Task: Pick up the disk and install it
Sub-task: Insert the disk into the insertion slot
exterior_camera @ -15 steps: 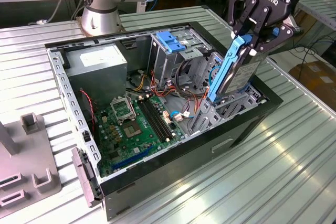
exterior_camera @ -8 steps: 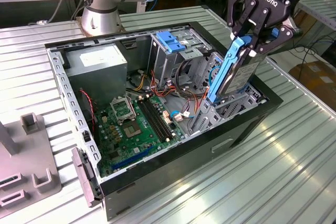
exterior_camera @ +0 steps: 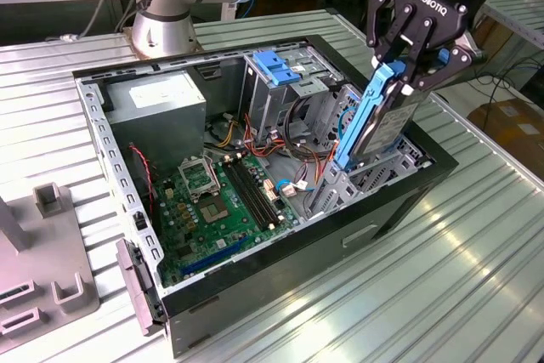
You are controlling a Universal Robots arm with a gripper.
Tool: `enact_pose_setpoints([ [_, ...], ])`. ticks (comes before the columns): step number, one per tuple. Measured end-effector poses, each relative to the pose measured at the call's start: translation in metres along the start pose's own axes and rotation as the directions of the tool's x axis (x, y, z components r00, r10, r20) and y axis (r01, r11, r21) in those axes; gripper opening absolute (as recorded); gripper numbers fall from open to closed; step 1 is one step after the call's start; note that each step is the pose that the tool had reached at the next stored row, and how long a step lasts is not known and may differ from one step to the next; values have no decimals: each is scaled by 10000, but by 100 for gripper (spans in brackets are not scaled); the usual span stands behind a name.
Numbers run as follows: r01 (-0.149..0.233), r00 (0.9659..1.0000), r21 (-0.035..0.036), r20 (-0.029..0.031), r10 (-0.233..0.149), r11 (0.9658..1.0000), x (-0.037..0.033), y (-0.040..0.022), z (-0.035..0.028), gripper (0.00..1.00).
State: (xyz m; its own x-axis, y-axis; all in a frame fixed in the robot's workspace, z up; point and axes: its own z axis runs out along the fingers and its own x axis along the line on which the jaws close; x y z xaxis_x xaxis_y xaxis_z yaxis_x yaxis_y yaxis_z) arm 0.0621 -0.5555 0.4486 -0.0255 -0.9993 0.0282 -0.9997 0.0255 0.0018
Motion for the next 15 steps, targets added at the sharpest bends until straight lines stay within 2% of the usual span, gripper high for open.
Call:
enact_pose_setpoints([
  [13,0,10000,0,1,0,10000,-3,0,97,37],
  [15,0,10000,1,0,0,10000,-5,0,186,37],
])
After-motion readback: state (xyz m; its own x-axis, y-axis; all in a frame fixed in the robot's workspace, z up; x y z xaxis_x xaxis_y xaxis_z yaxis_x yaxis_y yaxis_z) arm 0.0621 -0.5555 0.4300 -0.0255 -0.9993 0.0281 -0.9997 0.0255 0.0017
